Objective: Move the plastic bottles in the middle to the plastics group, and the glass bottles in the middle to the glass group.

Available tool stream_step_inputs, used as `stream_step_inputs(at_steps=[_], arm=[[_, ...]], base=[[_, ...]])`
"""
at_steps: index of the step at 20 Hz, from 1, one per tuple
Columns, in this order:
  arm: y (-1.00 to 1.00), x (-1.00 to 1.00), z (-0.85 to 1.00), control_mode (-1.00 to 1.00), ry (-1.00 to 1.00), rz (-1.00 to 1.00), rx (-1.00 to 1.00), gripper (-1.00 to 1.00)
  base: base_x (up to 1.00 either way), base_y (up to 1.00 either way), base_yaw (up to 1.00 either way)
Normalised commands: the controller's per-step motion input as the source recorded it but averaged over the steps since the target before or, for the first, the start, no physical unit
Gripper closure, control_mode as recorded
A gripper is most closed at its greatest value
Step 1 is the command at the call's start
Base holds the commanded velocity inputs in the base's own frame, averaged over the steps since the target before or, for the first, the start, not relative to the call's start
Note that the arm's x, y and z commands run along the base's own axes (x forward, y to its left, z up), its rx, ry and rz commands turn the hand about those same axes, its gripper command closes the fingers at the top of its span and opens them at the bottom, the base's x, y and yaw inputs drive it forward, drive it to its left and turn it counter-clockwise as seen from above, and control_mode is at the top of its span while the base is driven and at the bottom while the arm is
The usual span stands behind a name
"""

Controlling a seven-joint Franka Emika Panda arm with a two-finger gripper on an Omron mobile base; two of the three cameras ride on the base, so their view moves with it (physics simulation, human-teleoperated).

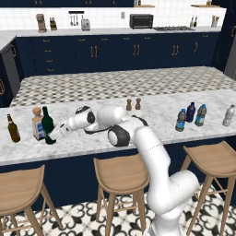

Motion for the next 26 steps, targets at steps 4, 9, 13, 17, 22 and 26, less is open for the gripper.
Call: stream_step_inputs(at_steps=[4,9,13,17,22,26], arm=[[-0.18,0.27,-0.29,-1.0,0.08,0.19,0.01,1.0],[-0.26,0.22,-0.24,-1.0,0.12,0.16,0.0,-1.0],[-0.28,0.19,-0.1,-1.0,0.08,0.14,0.0,-1.0],[-0.35,0.12,0.01,-1.0,0.04,0.11,0.01,-1.0],[-0.4,0.01,0.04,-1.0,0.06,0.02,0.01,-1.0],[-0.44,0.0,0.05,-1.0,0.05,0.0,0.04,-1.0]], base=[[0.0,0.0,0.0],[0.0,0.0,0.0],[0.0,0.0,0.0],[0.0,0.0,0.0],[0.0,0.0,0.0],[0.0,0.0,0.0]])
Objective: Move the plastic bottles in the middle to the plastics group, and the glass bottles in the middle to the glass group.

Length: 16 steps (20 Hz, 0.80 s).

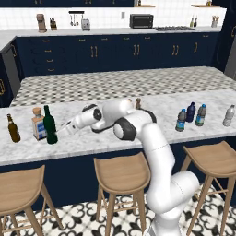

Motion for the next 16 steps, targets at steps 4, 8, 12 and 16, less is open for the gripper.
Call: stream_step_inputs(at_steps=[4,8,12,16], arm=[[-0.49,-0.09,0.14,-1.0,0.04,0.0,0.05,-1.0],[-0.54,-0.17,0.32,-1.0,0.0,0.0,0.04,-1.0],[-0.61,-0.18,0.48,-1.0,0.0,-0.06,0.0,-1.0],[-0.65,-0.24,0.46,-1.0,0.02,-0.3,0.0,-1.0]], base=[[0.0,0.0,0.0],[0.0,0.0,0.0],[0.0,0.0,0.0],[0.0,0.0,0.0]])
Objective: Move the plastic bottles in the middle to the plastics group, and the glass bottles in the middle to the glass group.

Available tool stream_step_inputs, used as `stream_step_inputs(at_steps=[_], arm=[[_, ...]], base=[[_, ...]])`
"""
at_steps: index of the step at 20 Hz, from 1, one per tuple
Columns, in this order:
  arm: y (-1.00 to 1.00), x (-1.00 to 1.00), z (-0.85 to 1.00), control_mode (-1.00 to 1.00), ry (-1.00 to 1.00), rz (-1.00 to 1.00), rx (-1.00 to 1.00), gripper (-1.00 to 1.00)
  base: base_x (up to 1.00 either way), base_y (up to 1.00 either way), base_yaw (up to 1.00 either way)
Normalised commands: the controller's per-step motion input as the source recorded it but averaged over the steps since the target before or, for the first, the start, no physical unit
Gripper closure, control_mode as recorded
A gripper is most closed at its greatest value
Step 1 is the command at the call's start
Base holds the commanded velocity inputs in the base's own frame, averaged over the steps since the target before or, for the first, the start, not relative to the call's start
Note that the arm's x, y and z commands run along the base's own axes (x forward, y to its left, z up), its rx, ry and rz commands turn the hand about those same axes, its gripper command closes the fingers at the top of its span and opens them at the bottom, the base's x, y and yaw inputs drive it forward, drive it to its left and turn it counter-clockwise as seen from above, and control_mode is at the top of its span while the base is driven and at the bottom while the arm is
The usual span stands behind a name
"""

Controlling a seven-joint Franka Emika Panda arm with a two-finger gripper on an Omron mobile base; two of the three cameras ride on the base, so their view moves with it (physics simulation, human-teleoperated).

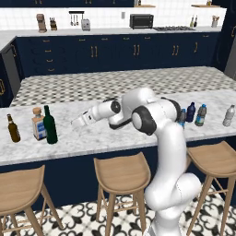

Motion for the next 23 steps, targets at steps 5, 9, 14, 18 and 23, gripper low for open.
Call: stream_step_inputs(at_steps=[5,9,14,18,23], arm=[[-0.61,-0.17,0.62,-1.0,0.05,-0.43,0.07,-1.0],[-0.59,-0.17,0.65,-1.0,0.14,-0.52,0.19,-1.0],[-0.62,-0.2,0.61,-1.0,0.14,-0.57,0.15,-1.0],[-0.68,-0.21,0.6,-1.0,0.11,-0.51,0.07,-1.0],[-0.83,-0.36,0.5,-1.0,0.01,-0.3,-0.01,-1.0]], base=[[0.0,0.0,0.0],[0.0,0.0,0.0],[0.0,0.0,0.0],[0.0,0.0,0.0],[0.0,0.0,0.0]])
